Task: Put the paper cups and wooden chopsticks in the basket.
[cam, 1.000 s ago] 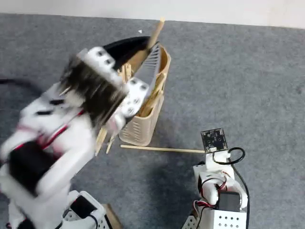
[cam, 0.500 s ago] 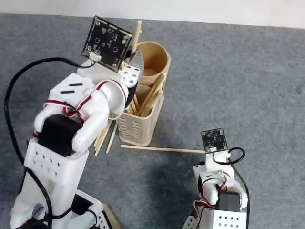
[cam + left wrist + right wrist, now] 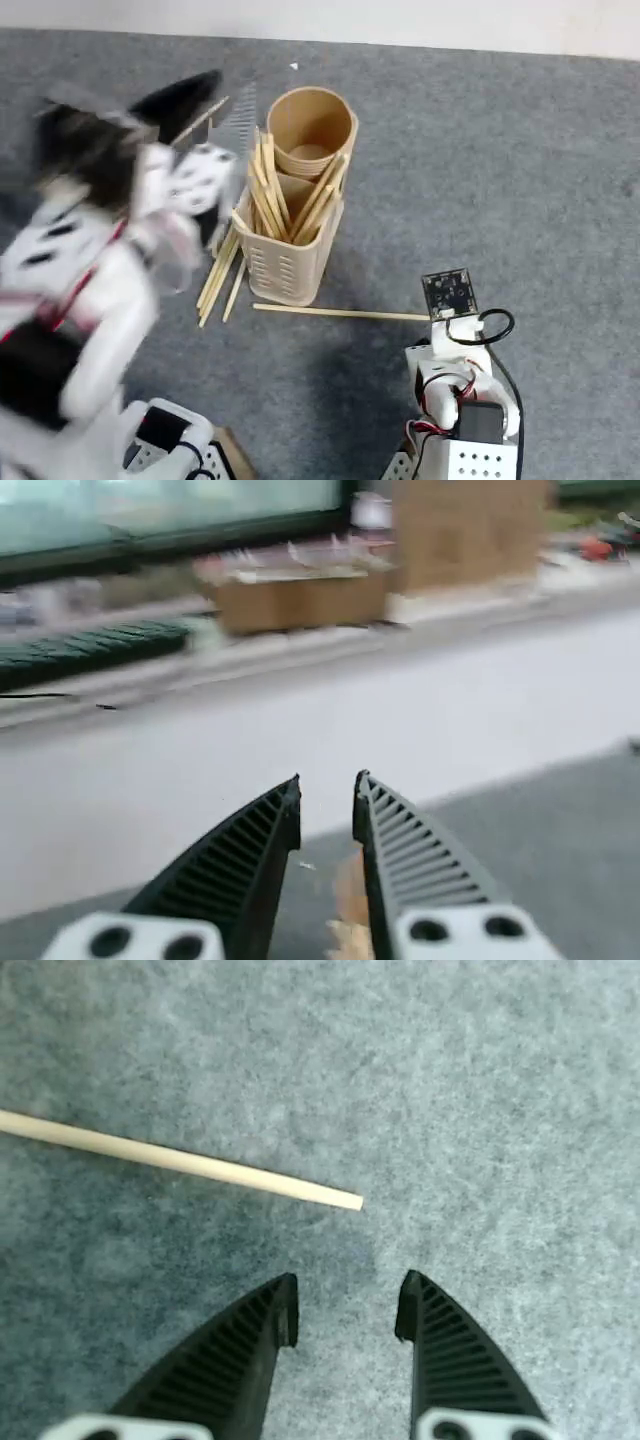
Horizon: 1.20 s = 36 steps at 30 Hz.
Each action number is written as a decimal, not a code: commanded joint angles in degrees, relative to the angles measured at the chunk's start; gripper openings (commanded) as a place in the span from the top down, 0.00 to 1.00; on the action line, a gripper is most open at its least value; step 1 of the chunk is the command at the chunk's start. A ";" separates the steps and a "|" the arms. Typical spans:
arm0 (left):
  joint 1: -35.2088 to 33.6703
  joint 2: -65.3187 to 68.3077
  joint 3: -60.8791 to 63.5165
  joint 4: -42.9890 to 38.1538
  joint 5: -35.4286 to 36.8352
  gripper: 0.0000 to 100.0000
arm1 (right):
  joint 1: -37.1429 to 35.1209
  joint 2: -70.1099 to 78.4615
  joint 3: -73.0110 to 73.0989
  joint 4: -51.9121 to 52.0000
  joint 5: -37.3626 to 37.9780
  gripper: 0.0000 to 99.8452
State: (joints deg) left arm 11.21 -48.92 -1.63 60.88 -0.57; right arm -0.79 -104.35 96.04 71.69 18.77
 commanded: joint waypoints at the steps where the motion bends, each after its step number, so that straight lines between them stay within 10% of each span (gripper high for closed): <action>1: -12.70 -1.36 -0.66 4.13 0.62 0.88 | 0.66 -0.66 6.73 0.31 0.53 0.83; 6: -25.80 2.51 11.91 5.10 0.53 0.88 | 0.66 -0.66 6.73 0.31 0.53 0.83; 15: -25.80 20.88 38.73 -18.29 0.35 0.88 | 0.66 -0.66 6.73 0.31 0.53 0.83; 26: -12.09 41.98 40.66 -20.84 0.09 0.89 | 0.66 -0.66 6.73 0.31 0.53 0.83; 36: -16.31 53.85 32.48 -20.48 0.09 0.85 | 0.66 -0.66 6.73 0.31 0.53 0.83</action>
State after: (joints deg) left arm -3.74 3.74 34.33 41.01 -0.57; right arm -0.79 -104.35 96.04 71.69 18.77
